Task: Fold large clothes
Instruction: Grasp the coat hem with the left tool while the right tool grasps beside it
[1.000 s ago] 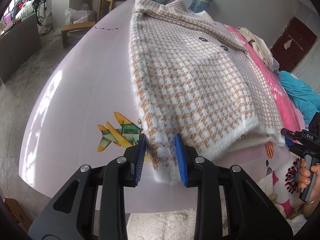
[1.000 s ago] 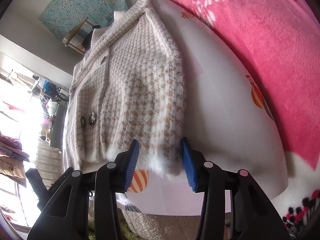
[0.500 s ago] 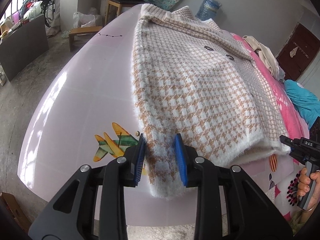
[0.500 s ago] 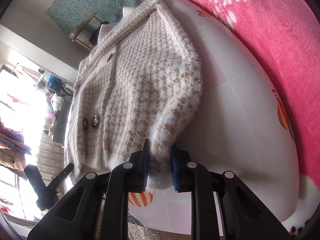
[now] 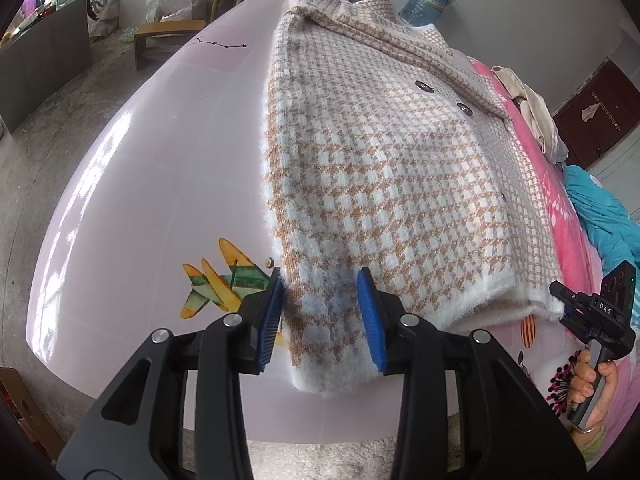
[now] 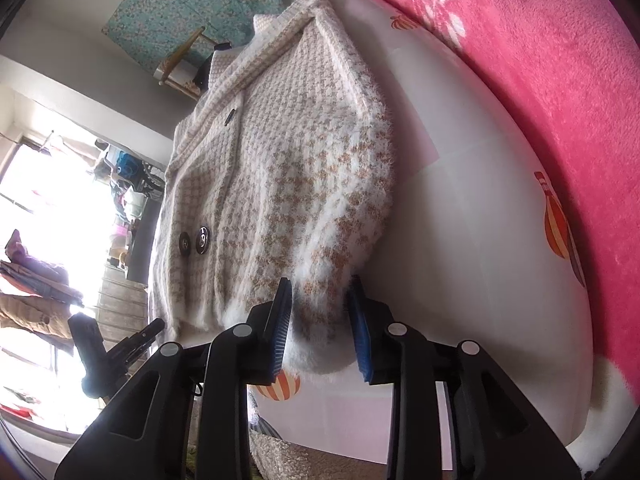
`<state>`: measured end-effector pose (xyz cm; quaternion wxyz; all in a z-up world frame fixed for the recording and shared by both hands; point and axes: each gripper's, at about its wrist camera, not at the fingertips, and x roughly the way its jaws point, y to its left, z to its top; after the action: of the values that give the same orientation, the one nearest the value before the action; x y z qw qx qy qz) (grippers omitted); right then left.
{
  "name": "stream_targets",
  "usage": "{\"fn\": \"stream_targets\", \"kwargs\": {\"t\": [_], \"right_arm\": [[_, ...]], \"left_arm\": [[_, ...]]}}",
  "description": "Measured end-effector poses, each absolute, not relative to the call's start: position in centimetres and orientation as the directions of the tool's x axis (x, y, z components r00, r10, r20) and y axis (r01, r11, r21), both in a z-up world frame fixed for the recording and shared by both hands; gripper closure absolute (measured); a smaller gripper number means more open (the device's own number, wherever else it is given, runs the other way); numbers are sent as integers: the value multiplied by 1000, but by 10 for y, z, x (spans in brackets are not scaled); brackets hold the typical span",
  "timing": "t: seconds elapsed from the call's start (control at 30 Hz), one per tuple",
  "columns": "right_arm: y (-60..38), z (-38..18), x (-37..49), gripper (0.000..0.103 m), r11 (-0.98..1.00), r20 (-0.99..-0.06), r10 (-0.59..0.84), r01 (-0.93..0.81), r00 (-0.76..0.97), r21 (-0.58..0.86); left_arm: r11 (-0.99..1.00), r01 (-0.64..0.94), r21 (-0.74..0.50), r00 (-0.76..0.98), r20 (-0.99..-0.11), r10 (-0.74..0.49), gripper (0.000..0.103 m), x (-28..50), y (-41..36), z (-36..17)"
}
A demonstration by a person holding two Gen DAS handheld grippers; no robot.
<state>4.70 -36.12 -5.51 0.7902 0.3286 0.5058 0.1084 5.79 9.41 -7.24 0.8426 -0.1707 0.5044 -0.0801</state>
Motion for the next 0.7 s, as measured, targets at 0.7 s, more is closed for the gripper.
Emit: {"fn": "stream_targets", "kwargs": {"t": [0.7], "right_arm": [[-347, -57, 63, 64, 770, -719, 511, 122, 471, 627]], "left_arm": [[976, -33, -217, 519, -838, -169, 81, 50, 79, -72]]}}
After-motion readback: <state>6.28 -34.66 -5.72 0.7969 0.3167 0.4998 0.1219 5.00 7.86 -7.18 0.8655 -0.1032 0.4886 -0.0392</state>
